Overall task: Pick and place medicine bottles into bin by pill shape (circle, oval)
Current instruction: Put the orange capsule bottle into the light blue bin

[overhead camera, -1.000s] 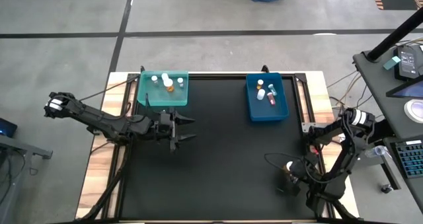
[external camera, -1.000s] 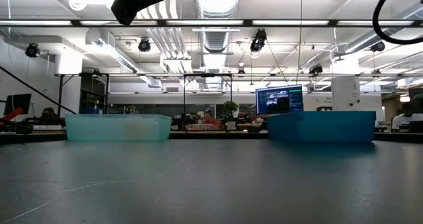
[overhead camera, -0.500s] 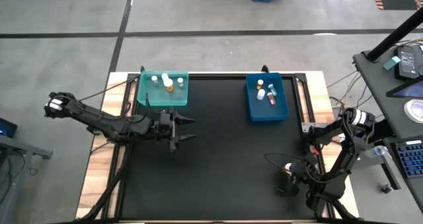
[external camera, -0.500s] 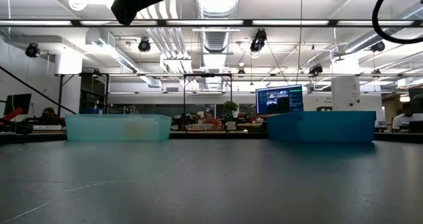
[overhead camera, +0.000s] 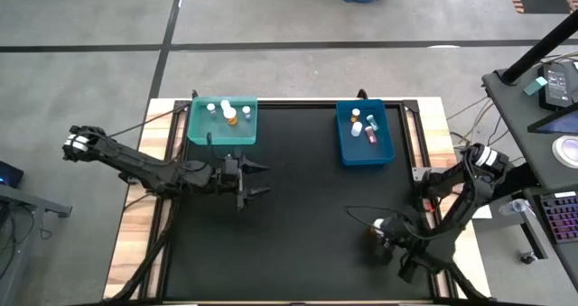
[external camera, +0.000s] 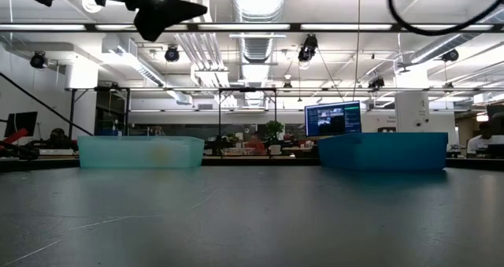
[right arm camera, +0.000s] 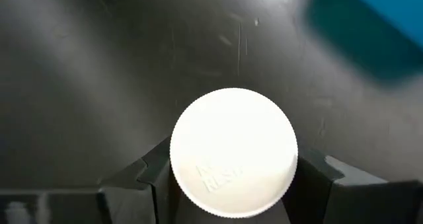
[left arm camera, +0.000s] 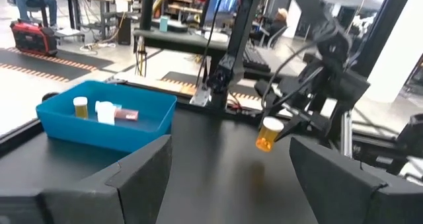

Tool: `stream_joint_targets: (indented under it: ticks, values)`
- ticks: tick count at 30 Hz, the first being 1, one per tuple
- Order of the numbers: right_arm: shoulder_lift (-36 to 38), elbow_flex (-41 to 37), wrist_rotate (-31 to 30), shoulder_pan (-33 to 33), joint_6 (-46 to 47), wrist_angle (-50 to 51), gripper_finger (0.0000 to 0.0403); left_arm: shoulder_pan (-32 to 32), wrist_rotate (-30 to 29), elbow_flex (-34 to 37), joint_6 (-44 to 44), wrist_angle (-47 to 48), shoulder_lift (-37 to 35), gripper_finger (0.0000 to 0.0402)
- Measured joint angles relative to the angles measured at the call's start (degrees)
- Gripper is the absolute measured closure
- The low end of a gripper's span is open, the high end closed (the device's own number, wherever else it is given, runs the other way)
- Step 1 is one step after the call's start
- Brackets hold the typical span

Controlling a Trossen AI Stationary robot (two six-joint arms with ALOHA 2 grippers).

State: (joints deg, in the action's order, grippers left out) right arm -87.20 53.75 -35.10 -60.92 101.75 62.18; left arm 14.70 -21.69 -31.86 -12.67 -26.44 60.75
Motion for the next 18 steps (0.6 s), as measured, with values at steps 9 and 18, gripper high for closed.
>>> stream_joint_targets:
  ticks: [9,18]
  values:
    - [0.05,3.66,-1.21,8.31,-15.59,-0.64,0.0209,0.02,0.28,-0.28,-0.11,-0.13,5.36,0.0112]
    - [0.09,7.74,-5.61,16.6,-39.94,-14.6,0.0208,0.04,0.41,-0.37,-0.13,-0.15,9.51,0.0112]
